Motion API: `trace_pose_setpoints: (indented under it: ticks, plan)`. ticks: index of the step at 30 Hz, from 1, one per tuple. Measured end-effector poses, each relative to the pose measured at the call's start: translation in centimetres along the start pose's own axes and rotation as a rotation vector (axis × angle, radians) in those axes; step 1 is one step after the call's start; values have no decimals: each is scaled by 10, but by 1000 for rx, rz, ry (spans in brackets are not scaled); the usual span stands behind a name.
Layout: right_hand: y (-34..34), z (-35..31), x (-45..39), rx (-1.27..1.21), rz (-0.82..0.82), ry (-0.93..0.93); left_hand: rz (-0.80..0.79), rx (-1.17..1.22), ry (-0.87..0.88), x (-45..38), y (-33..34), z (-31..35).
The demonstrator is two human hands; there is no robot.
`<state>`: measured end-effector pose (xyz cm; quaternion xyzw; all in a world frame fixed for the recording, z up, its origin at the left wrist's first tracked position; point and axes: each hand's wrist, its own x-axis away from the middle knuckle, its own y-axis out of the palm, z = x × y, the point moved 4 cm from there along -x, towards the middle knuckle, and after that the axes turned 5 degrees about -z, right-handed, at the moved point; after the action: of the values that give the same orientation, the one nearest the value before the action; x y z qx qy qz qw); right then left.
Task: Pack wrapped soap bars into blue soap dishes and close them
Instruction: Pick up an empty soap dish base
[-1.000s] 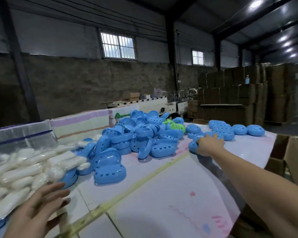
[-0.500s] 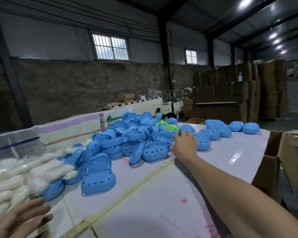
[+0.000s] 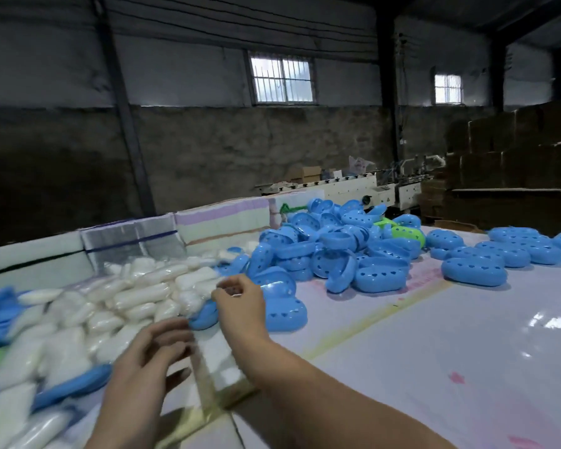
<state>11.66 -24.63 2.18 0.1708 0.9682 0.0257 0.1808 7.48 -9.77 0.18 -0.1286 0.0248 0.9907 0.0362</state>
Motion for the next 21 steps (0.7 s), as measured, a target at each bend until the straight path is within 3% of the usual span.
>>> trace_pose_setpoints:
  ticks: [3, 10, 16, 19, 21]
  plan:
    - [3, 4, 12, 28, -96, -50, 91, 20, 6, 3, -7, 6]
    - [31, -2, 41, 68, -320, -165, 140, -130, 24, -2, -32, 11]
    - [47, 4, 61, 362, -496, -278, 228, -466, 70, -22, -86, 31]
    - [56, 3, 69, 448, -552, -372, 353, -789, 97, -33, -129, 46]
    - [62, 0, 73, 486, -573, -439, 394, -1042, 13, -37, -165, 46]
